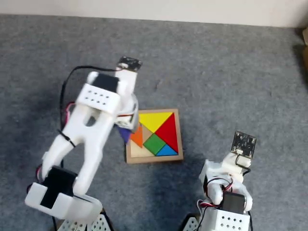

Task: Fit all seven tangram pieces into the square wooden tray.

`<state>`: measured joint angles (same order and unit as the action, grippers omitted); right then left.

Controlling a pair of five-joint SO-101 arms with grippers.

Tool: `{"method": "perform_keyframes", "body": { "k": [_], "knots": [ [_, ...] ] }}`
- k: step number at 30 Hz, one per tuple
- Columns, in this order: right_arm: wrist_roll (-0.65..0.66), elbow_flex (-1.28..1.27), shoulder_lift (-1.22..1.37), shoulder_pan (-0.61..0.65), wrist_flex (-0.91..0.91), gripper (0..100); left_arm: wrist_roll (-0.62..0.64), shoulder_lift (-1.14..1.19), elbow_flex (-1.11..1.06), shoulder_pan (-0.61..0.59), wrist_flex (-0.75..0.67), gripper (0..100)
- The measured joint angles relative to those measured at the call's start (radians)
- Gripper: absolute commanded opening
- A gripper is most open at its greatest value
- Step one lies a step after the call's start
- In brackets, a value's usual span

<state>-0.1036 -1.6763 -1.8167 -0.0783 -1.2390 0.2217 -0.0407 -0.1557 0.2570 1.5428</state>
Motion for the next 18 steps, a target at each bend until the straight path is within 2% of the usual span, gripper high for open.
{"method": "perform_keyframes", "body": {
  "k": [7, 12, 18],
  "knots": [
    [0.0, 0.0, 0.0, 0.0, 0.0, 0.5, 0.276, 0.037, -0.009, 0.107, -0.005, 12],
    [0.0, 0.0, 0.0, 0.0, 0.0, 0.5, 0.385, 0.044, -0.009, 0.138, -0.063, 1],
    [0.0, 0.0, 0.0, 0.0, 0.0, 0.5, 0.539, 0.044, -0.077, 0.14, -0.186, 6]
  ]
}}
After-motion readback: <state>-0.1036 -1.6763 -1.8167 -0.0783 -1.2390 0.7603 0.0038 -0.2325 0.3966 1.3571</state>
